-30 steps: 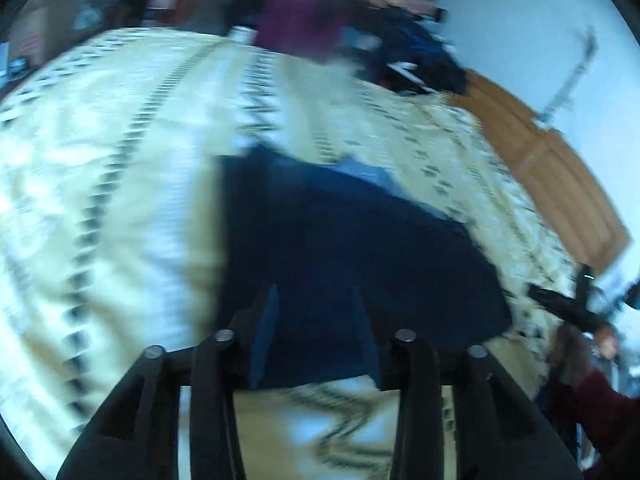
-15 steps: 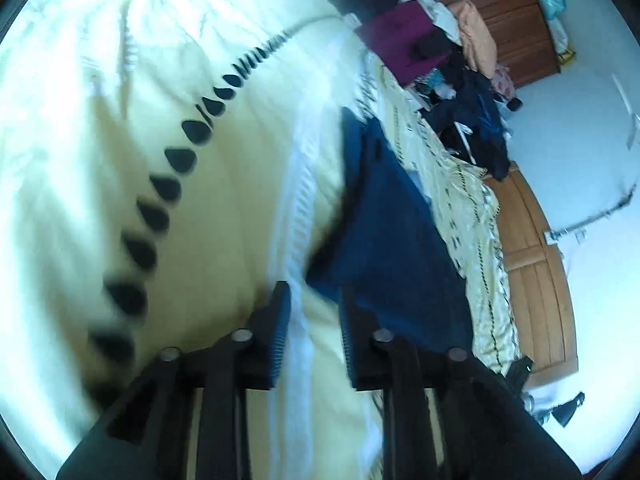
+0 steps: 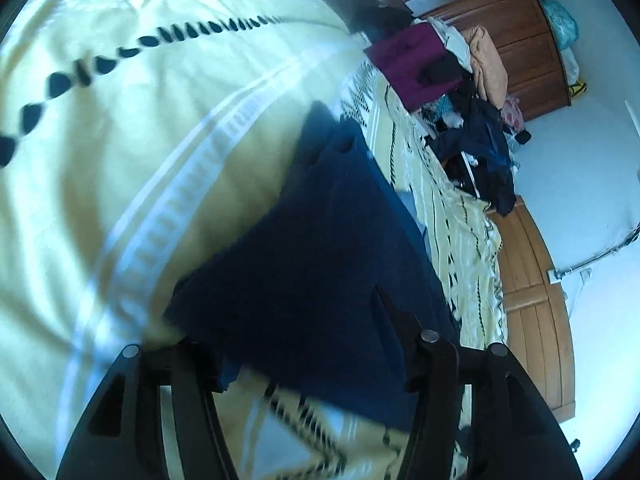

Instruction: Fold small clothes

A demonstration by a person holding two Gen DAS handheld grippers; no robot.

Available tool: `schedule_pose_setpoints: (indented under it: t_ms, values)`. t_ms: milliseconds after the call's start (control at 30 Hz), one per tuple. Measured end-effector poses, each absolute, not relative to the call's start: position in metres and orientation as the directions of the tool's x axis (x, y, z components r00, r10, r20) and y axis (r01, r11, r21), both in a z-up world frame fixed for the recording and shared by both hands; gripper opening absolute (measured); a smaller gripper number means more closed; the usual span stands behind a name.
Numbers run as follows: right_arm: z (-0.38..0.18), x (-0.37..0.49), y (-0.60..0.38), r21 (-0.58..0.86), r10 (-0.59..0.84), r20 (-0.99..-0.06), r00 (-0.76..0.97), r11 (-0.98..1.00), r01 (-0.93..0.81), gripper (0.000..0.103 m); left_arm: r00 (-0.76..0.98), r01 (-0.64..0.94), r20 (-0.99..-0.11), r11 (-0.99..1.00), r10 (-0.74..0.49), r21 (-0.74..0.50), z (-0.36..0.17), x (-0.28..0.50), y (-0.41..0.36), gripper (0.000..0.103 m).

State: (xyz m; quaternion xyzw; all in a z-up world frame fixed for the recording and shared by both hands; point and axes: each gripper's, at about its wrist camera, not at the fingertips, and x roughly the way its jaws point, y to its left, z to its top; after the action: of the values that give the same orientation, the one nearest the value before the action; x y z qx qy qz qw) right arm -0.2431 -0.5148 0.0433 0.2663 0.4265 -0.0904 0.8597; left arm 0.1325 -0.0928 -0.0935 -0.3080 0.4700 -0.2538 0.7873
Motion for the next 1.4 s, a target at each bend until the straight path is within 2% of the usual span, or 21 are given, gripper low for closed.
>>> schedule_pose_setpoints:
  t_ms: [133,167,200,267,333,400,500,667,800,900,967,1000,1067,1233,1400]
  values:
    - [0.072,-0.208,-0.488,0.355,0.092,-0.765,0.637,0.886,0.299,0.079,0.502,0.122,-0.528,0.661,-0.685,-0.740,-0.101,0.154,-0.111,0.058]
    - [0.077,-0.196,-0.481,0.351,0.104,-0.764,0.637,0.895,0.275,0.079,0.515,0.134,-0.514,0.656,-0.686,-0.742,-0.101,0.158,-0.111,0.050]
    - [0.081,-0.183,-0.473,0.346,0.118,-0.764,0.634,0.905,0.248,0.079,0.527,0.137,-0.504,0.654,-0.684,-0.744,-0.102,0.160,-0.112,0.036]
    - [0.089,-0.148,-0.450,0.328,0.149,-0.767,0.625,0.927,0.181,0.079,0.541,0.110,-0.499,0.645,-0.677,-0.756,-0.109,0.166,-0.108,0.022]
    - [0.093,-0.109,-0.424,0.326,0.195,-0.771,0.607,0.939,0.113,0.079,0.546,0.107,-0.484,0.630,-0.684,-0.770,-0.112,0.167,-0.105,0.020]
    - [0.098,-0.062,-0.394,0.328,0.247,-0.778,0.578,0.944,0.038,0.079,0.558,0.156,-0.485,0.659,-0.674,-0.736,-0.103,0.163,-0.112,0.014]
    - [0.098,0.009,-0.354,0.359,0.333,-0.792,0.511,0.932,-0.051,0.079,0.581,0.291,-0.499,0.737,-0.643,-0.610,-0.077,0.149,-0.139,0.013]
    - [0.067,0.101,-0.314,0.362,0.363,-0.874,0.324,0.930,-0.066,0.079,0.591,0.462,-0.499,0.773,-0.634,-0.435,-0.047,0.131,-0.184,0.013]
    - [0.043,0.125,-0.304,0.341,0.349,-0.906,0.239,0.937,-0.075,0.079,0.586,0.519,-0.501,0.770,-0.637,-0.372,-0.038,0.126,-0.201,0.013]
    - [0.038,0.117,-0.322,0.367,0.362,-0.885,0.292,0.929,-0.038,0.066,0.584,0.560,-0.507,0.767,-0.634,-0.314,-0.035,0.118,-0.211,0.014]
    - [0.041,0.098,-0.349,0.495,0.466,-0.807,0.362,0.869,-0.012,0.017,0.579,0.590,-0.509,0.759,-0.636,-0.277,-0.030,0.115,-0.222,0.014]
    - [0.047,0.085,-0.362,0.524,0.481,-0.775,0.409,0.852,-0.009,0.013,0.575,0.605,-0.508,0.751,-0.641,-0.263,-0.026,0.112,-0.228,0.014]
    - [0.062,0.057,-0.388,0.525,0.456,-0.743,0.489,0.851,0.004,0.006,0.550,0.655,-0.500,0.717,-0.669,-0.239,-0.014,0.103,-0.247,0.014]
    - [0.093,-0.028,-0.472,0.568,0.385,-0.648,0.657,0.819,0.080,0.005,0.444,0.804,-0.499,0.577,-0.744,-0.145,0.013,0.057,-0.320,0.014]
    - [0.081,-0.099,-0.561,0.635,0.331,-0.604,0.725,0.749,0.187,0.004,0.299,0.904,-0.555,0.416,-0.776,-0.095,0.012,0.007,-0.410,0.014]
